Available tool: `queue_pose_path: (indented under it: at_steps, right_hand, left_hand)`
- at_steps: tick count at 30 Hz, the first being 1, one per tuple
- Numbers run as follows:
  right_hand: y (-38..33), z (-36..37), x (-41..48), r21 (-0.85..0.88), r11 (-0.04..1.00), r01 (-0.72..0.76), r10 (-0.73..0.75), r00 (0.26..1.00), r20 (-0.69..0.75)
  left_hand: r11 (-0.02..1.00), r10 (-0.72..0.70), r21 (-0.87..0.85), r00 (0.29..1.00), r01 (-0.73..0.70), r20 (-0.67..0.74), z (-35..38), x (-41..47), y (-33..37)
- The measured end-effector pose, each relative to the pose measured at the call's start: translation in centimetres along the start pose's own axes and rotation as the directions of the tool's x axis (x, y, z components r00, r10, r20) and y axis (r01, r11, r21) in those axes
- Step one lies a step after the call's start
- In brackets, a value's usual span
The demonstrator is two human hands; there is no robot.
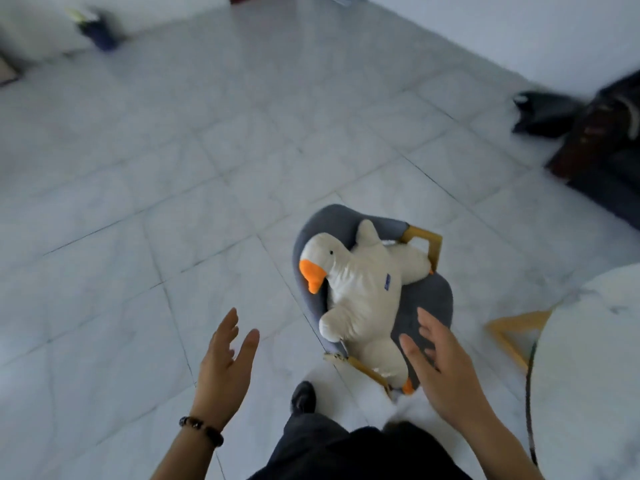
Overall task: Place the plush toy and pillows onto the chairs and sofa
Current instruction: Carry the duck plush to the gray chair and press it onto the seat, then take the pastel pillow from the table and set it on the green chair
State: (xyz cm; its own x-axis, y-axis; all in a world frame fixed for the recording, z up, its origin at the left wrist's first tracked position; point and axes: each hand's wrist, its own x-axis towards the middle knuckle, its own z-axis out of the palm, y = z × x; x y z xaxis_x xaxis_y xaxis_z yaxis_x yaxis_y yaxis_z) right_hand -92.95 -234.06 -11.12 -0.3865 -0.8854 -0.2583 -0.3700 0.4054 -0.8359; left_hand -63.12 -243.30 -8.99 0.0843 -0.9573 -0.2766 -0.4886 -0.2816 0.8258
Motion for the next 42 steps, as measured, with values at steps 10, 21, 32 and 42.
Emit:
queue_pose_path:
  at_steps: [10,21,32,42]
  right_hand:
    - [1.3,1.7,-2.9,-0.024,0.934,0.355,-0.302,0.827,0.475]
    - [-6.6,20.0,-26.5,0.264,0.703,0.66,-0.409,0.072,0.91]
    - [-4.6,34.1,-62.2,0.564,0.482,0.67,-0.219,-0.532,0.818]
    - [2.1,45.0,-85.4,0.563,0.542,0.624,-0.048,-0.646,0.762]
  left_hand:
    - [0.919,-0.39,-0.274,0.754,0.284,-0.529,-0.7,-24.5,-7.8]
    - [0.729,-0.649,-0.652,-0.093,0.209,-0.755,-0.9,-59.0,-16.6]
    - [0.594,-0.718,-0.795,-0.529,-0.124,-0.453,-2.9,-80.4,-26.7]
    - [0.51,-0.727,-0.807,-0.65,-0.296,-0.221,-9.9,-94.5,-41.8]
